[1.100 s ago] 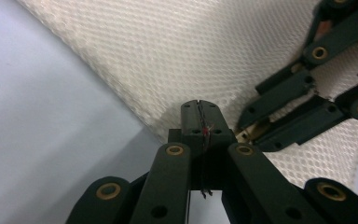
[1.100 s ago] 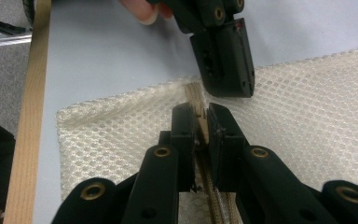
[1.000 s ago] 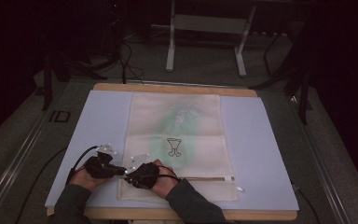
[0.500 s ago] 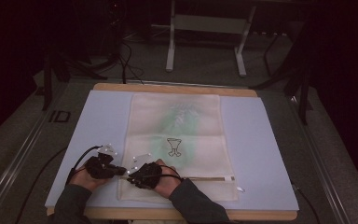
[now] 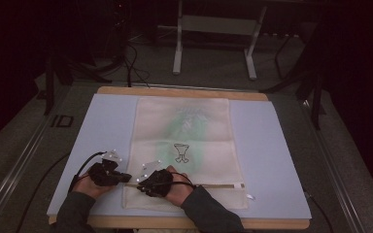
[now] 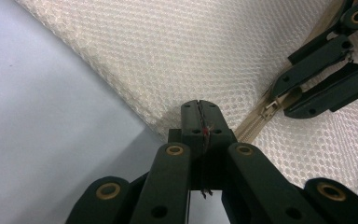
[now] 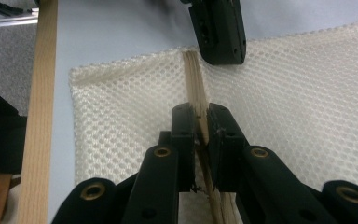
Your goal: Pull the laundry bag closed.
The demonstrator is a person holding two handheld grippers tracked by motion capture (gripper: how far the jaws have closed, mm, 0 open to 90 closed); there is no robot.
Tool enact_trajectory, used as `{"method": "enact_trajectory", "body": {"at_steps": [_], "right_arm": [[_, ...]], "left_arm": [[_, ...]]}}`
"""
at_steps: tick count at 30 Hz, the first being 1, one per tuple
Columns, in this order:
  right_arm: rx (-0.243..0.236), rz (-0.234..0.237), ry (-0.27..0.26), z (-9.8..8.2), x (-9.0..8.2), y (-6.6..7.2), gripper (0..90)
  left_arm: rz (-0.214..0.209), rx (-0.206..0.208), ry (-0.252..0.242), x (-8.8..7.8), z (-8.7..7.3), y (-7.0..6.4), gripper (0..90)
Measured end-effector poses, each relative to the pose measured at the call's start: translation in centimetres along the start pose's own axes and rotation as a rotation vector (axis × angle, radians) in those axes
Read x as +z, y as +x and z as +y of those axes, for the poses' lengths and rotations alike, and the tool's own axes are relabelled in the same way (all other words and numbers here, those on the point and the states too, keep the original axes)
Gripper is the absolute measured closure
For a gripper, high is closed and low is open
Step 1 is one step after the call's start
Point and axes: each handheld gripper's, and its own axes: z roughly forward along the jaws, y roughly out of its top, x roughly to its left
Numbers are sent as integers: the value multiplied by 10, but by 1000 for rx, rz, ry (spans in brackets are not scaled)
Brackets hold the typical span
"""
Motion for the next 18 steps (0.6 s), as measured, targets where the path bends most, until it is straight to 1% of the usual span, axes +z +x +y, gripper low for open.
{"method": "enact_trajectory", "body": {"at_steps": [13,16,18], "right_arm": [[-9,-12,18,-11,-13,0,820],[-11,-14,16,-12,-13,0,820],[-11,-17,20,-15,-17,1,820]], "left_arm": [[2,0,-1,0,0,0,900],[2,0,-1,0,0,0,900],[3,1,0,0,0,-1,900]]}}
